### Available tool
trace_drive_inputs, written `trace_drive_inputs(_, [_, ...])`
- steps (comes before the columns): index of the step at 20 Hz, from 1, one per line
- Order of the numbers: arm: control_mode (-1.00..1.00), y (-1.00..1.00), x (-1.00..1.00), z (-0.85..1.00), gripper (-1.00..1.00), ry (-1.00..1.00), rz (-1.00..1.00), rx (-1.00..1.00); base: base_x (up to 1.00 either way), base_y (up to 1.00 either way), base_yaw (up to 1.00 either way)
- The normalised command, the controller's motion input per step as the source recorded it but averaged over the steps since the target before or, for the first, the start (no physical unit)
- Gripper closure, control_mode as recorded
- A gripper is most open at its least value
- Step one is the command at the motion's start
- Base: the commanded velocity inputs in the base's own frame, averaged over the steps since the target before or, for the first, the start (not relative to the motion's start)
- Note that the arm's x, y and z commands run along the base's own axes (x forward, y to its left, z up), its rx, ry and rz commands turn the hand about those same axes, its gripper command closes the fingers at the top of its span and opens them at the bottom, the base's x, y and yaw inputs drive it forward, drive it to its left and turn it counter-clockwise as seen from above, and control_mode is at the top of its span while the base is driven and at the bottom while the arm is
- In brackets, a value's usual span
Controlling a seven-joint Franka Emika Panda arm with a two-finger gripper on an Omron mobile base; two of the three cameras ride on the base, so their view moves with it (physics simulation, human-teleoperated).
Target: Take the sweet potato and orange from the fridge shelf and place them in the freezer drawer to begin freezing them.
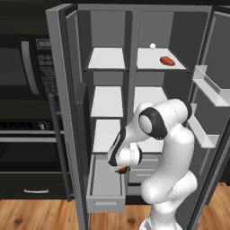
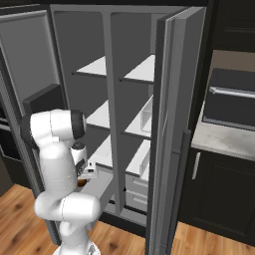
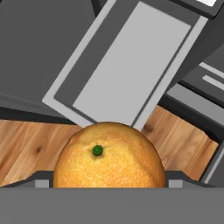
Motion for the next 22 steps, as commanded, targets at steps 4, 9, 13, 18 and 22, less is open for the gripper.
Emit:
trace_drive_inputs(4, [-1.0, 0.14, 0.2, -0.3, 1.0, 0.0, 0.03, -0.02, 0.0, 0.0, 0.0])
trace_drive_inputs(9, [-1.0, 0.07, 0.25, -0.29, 1.0, 0.0, 0.02, 0.0, 0.0, 0.0, 0.0])
trace_drive_inputs(13, [-1.0, 0.14, 0.3, -0.38, 1.0, 0.0, 0.01, 0.0, 0.0, 0.0, 0.0])
trace_drive_inputs(18, [-1.0, 0.14, 0.28, -0.39, 1.0, 0.01, 0.01, 0.0, 0.0, 0.0, 0.0])
trace_drive_inputs(22, [-1.0, 0.14, 0.25, -0.38, 1.0, 0.01, 0.0, 0.0, 0.0, 0.0, 0.0])
